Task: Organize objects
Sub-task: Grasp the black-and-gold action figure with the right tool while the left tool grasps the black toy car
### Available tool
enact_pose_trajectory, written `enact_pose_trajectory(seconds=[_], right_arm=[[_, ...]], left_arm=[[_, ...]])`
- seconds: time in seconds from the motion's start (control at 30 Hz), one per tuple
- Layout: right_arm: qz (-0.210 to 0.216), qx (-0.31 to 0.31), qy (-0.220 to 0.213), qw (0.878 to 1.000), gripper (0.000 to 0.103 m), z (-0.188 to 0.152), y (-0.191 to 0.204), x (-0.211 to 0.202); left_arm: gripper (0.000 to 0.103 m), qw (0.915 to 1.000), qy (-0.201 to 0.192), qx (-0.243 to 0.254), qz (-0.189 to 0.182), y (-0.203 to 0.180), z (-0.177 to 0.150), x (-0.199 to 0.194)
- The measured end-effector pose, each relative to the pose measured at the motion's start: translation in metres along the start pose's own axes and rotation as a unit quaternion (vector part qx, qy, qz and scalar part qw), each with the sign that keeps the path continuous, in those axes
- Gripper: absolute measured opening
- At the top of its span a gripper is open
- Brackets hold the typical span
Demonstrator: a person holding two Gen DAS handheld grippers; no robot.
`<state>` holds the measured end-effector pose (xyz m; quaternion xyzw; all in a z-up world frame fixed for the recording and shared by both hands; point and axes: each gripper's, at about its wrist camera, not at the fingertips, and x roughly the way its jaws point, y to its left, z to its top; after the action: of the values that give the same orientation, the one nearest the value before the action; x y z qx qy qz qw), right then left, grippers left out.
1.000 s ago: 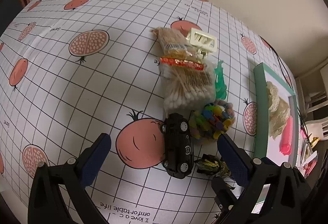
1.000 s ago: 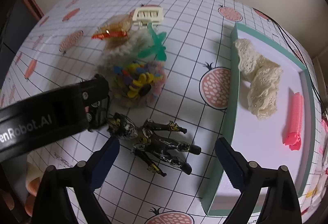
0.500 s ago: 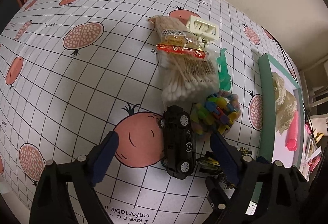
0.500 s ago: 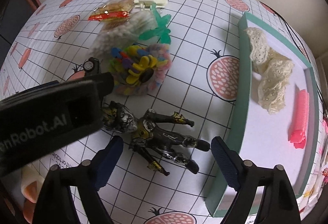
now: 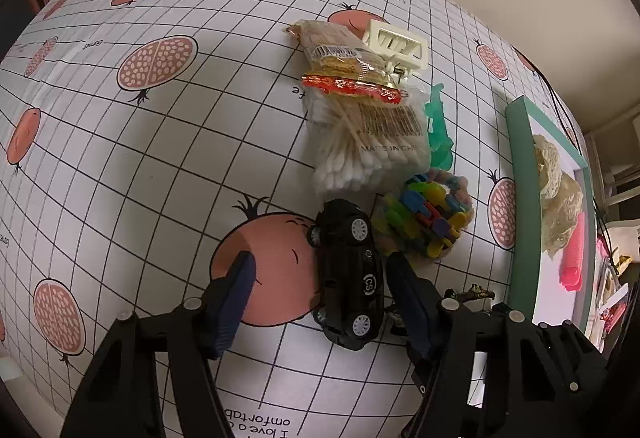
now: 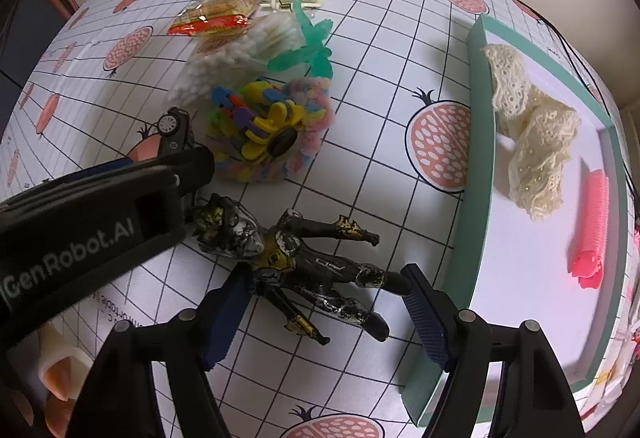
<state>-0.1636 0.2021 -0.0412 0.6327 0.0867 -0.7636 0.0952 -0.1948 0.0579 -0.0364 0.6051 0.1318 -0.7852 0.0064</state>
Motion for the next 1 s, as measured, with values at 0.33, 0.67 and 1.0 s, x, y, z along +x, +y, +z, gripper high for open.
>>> enact_pose_trajectory(seconds=[0.33,0.67,1.0], right_arm=[[0.011,0.000,0.003,1.000,0.078,-0.002,-0.004,-0.004],[0.017,0.001,-0.013,1.000,0.078,-0.003,-0.008,-0.015],[0.036,0.016,-0.057,0.998,0.077,-0.009,-0.014,-0.042]], left_arm=[[0.033,0.9999,0.004,0.013,-0.007,-0.002,0.004,0.002],[0.032,0.9999,-0.006,0.013,0.005,-0.008,0.005,-0.001],[0.032,0.9992,-0.040,-0.006,-0.007,-0.002,0.001,-0.029]])
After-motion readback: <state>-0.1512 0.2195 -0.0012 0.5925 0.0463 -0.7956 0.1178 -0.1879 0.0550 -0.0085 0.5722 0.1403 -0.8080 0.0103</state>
